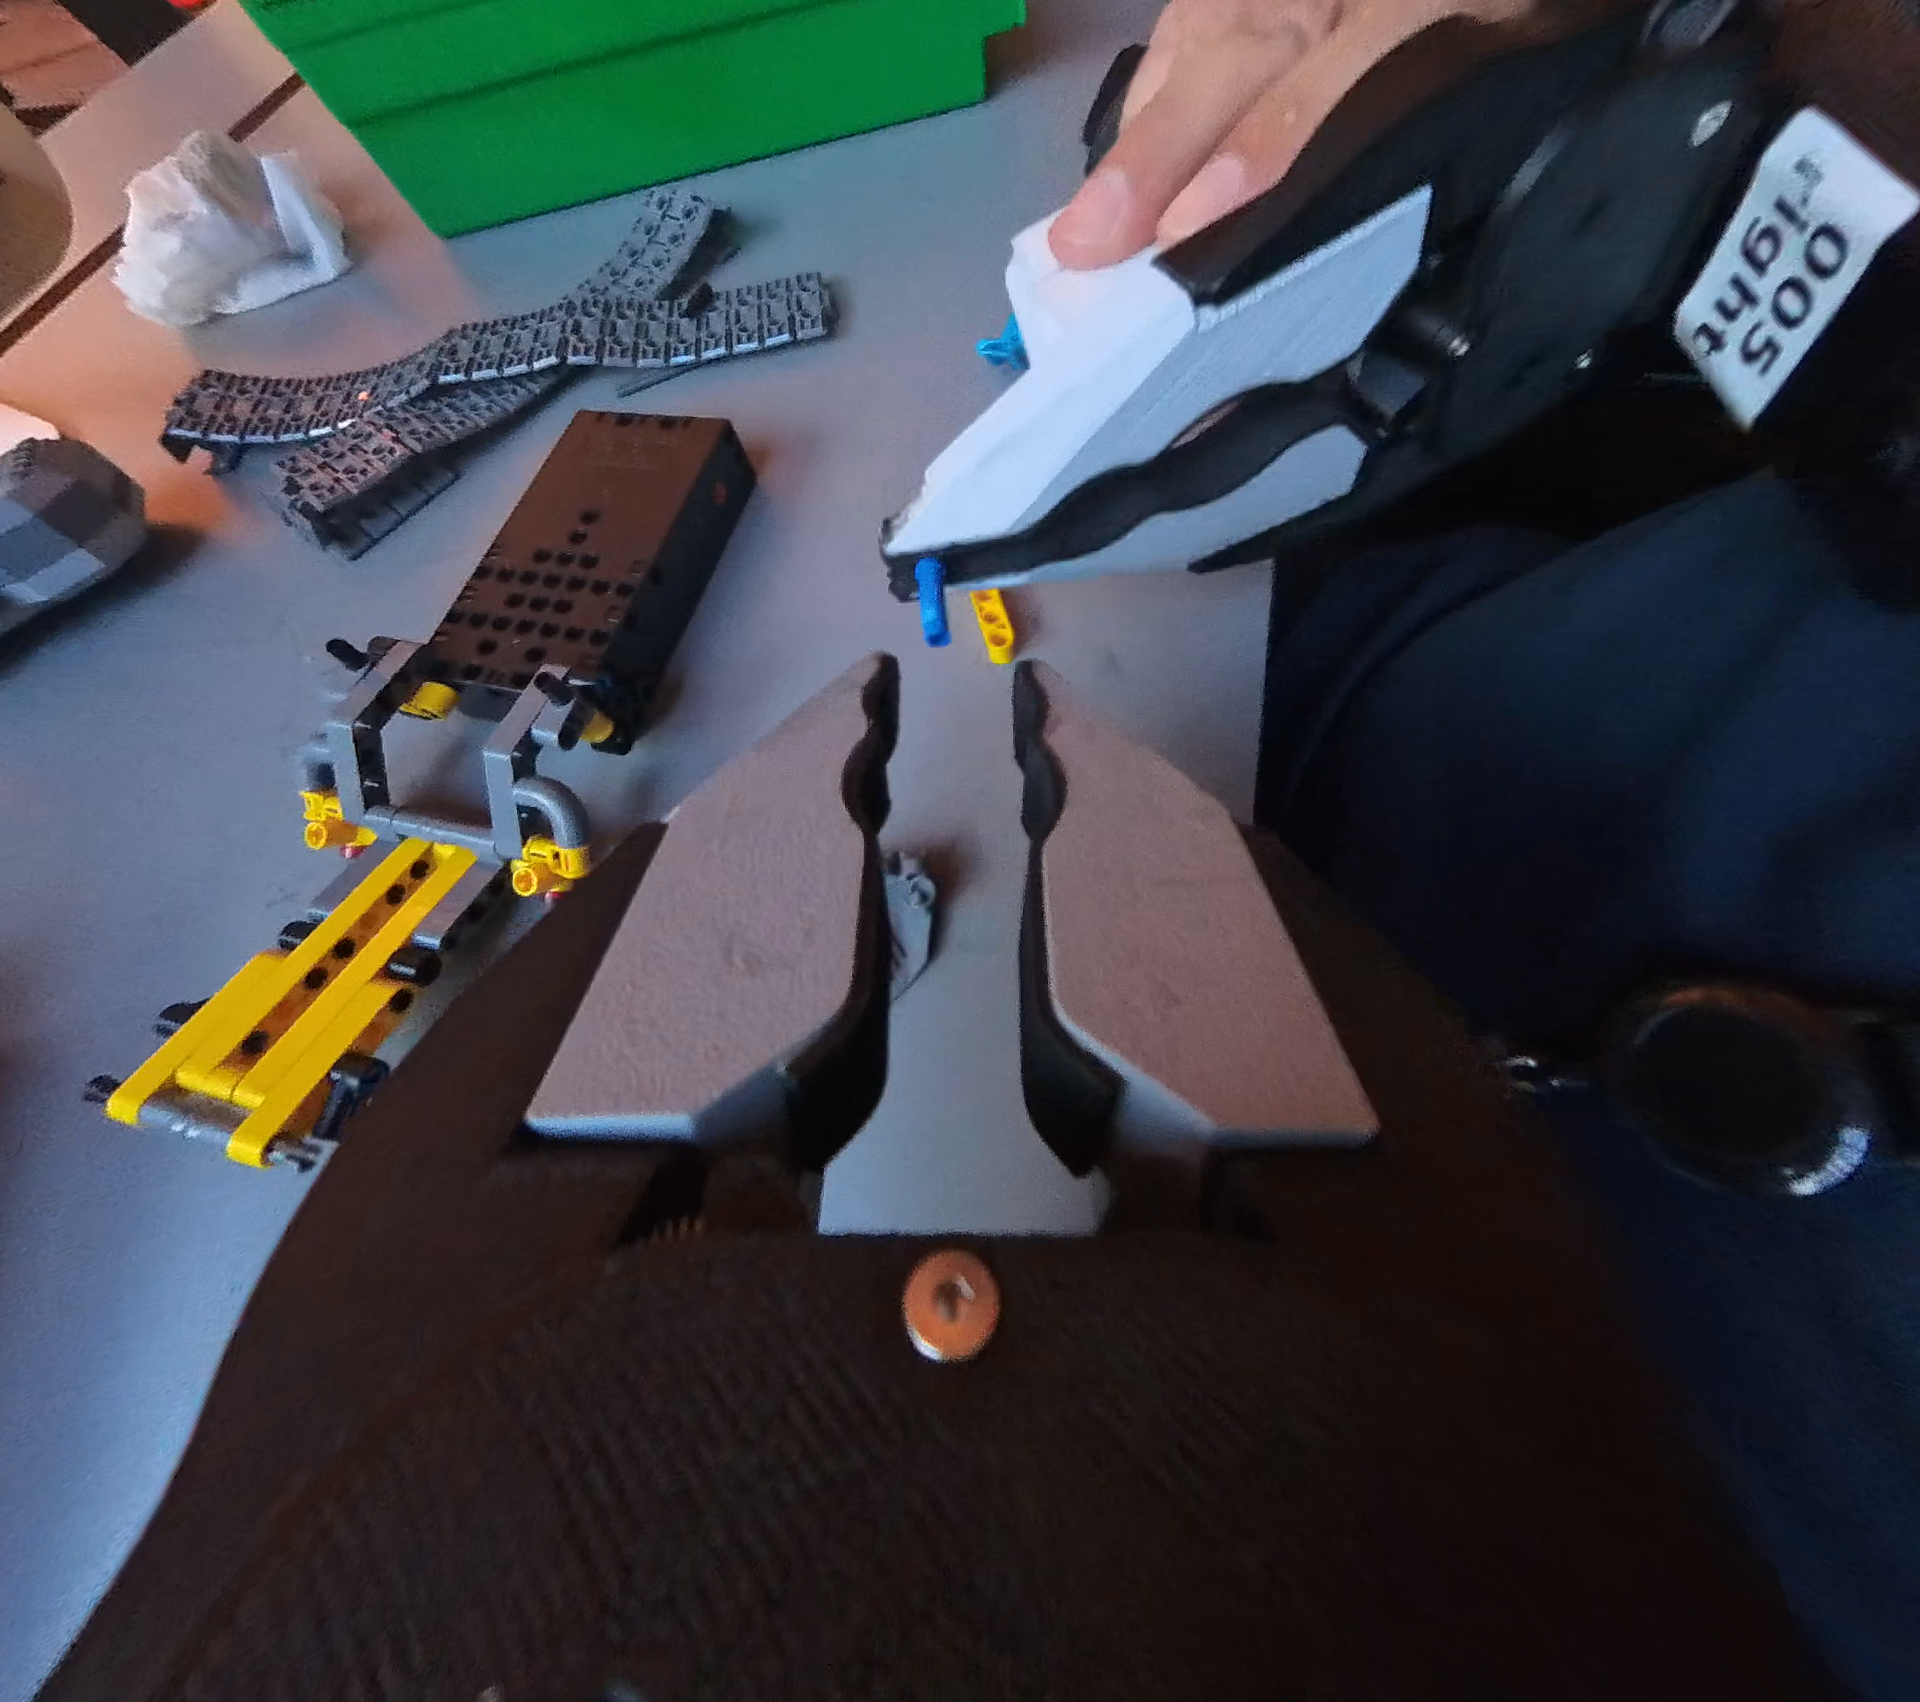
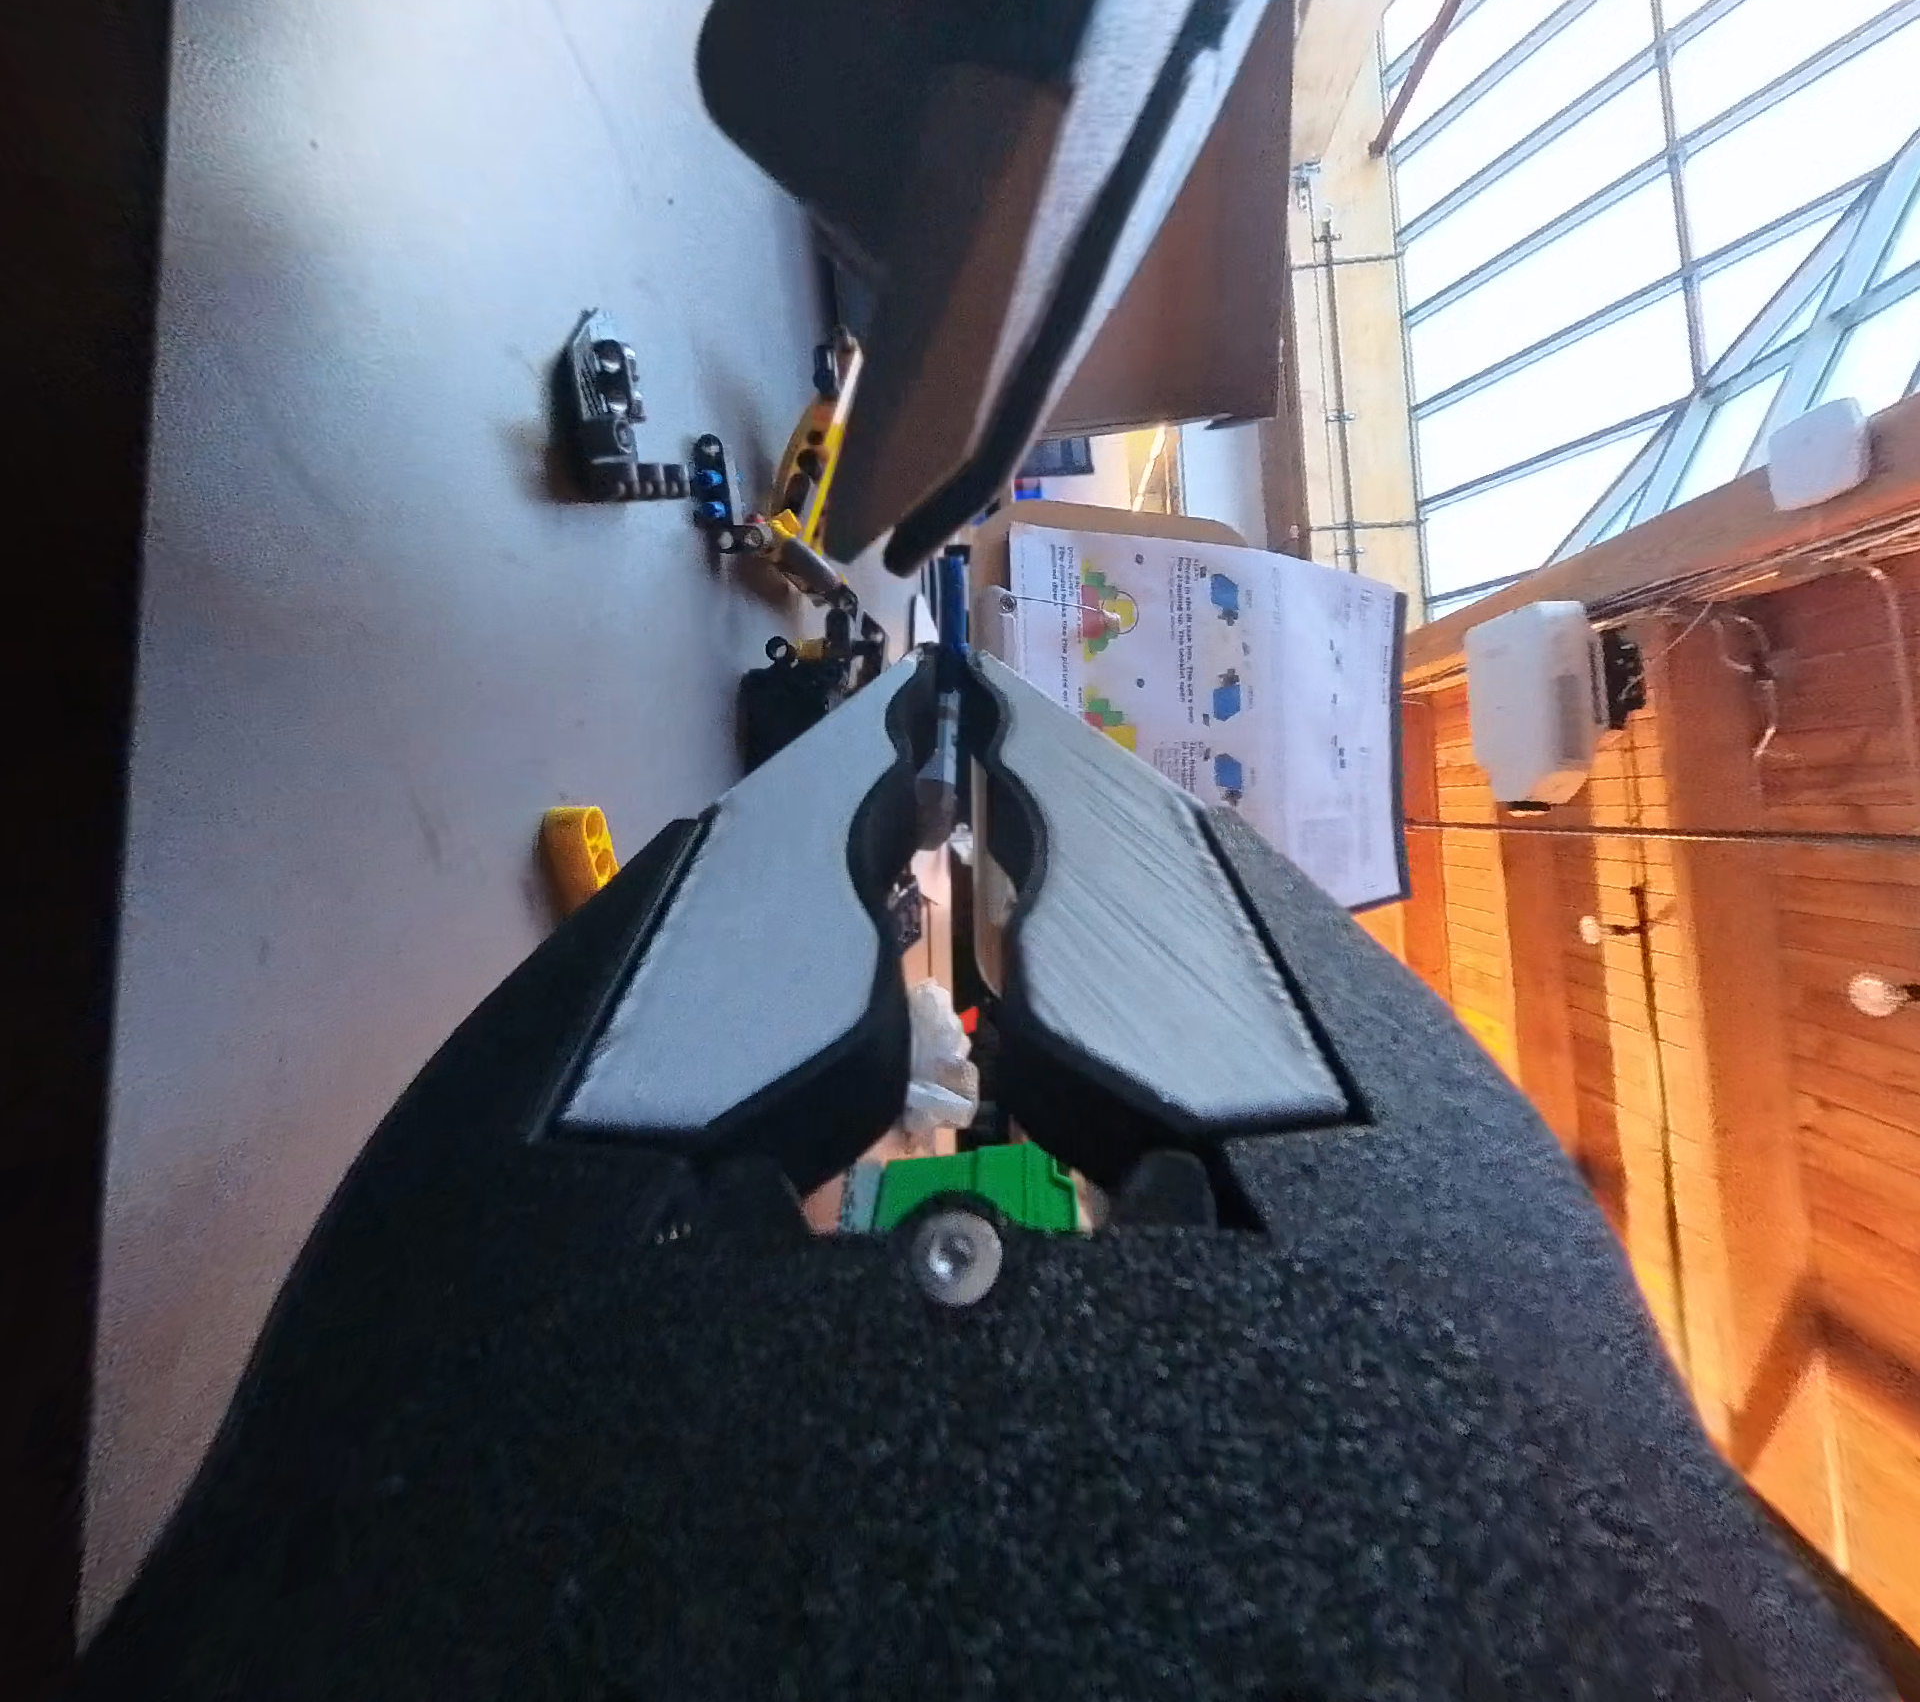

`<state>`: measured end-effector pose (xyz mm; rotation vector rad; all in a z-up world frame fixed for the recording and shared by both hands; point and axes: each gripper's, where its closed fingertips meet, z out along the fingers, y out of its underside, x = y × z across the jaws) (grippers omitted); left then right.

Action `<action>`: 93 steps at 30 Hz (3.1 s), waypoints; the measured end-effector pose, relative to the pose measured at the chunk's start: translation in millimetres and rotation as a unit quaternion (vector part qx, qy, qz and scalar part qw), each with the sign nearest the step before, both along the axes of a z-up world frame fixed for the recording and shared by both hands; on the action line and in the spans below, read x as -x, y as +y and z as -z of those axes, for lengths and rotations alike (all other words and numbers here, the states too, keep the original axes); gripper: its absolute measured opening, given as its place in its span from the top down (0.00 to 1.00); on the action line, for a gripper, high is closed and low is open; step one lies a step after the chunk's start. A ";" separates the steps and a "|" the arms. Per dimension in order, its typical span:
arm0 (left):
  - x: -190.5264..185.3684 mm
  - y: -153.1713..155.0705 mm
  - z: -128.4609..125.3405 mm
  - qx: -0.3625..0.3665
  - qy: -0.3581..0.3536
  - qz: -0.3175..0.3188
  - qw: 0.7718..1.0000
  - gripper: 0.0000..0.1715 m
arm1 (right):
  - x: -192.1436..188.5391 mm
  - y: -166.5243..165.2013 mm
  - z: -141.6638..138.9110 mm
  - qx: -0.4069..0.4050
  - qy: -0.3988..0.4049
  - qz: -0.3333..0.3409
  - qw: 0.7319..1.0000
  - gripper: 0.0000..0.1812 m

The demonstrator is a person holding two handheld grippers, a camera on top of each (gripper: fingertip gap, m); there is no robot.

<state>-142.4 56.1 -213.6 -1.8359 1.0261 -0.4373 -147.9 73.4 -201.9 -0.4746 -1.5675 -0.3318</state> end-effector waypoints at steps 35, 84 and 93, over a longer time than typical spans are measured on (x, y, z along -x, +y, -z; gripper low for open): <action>-18.1 -30.4 33.9 0.013 0.088 0.119 0.989 0.96 | -14.8 -44.9 46.0 0.418 -0.135 -0.114 0.891 0.99; -24.9 -58.2 62.9 -0.073 0.231 0.236 0.941 0.97 | -25.9 -75.5 71.0 0.466 -0.254 -0.180 0.828 1.00; -17.3 -32.8 39.1 -0.018 0.088 0.153 0.984 0.85 | -31.5 -50.7 41.5 0.490 -0.152 -0.165 0.842 1.00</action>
